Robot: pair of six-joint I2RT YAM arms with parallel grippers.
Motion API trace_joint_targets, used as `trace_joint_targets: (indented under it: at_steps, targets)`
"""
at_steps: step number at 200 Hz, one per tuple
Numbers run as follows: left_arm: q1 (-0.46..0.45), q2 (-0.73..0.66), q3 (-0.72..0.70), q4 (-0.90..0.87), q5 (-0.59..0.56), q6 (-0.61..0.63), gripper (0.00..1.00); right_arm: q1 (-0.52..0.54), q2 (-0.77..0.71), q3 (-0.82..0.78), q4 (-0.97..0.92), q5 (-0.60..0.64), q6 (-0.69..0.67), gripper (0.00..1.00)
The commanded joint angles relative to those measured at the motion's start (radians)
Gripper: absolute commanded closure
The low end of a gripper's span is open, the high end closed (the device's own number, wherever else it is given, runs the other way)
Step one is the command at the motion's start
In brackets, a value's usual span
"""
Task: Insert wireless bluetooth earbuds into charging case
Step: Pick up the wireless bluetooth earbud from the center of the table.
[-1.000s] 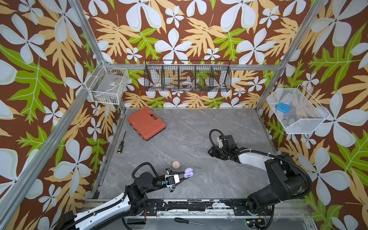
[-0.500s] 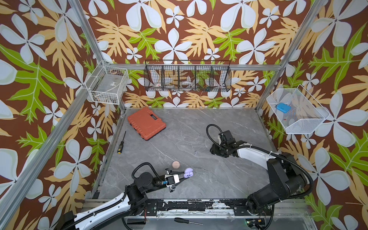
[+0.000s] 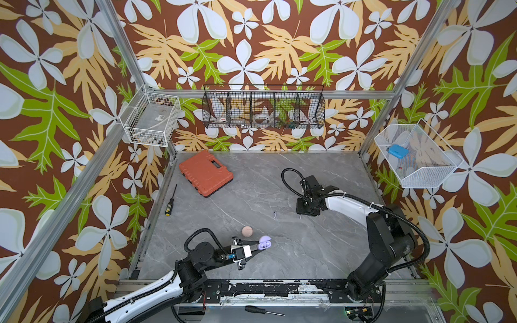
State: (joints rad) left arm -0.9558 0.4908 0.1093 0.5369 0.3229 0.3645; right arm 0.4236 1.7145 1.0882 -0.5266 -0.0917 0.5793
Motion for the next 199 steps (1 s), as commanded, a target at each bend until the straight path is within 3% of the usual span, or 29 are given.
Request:
trace_joint_targets:
  at_steps: [1, 88, 199]
  targets:
    - [-0.002, -0.001, 0.009, 0.004, 0.008, 0.002, 1.0, 0.003, 0.018, 0.016, -0.042, 0.026, -0.017, 0.57]
    - [-0.004, 0.0, 0.009, -0.002, 0.008, 0.008, 1.0, 0.006, 0.07, 0.033, -0.028, 0.019, -0.023, 0.64]
    - [-0.006, -0.002, 0.01, -0.008, 0.01, 0.008, 1.0, 0.048, 0.118, 0.114, -0.135, 0.17, -0.066, 0.65]
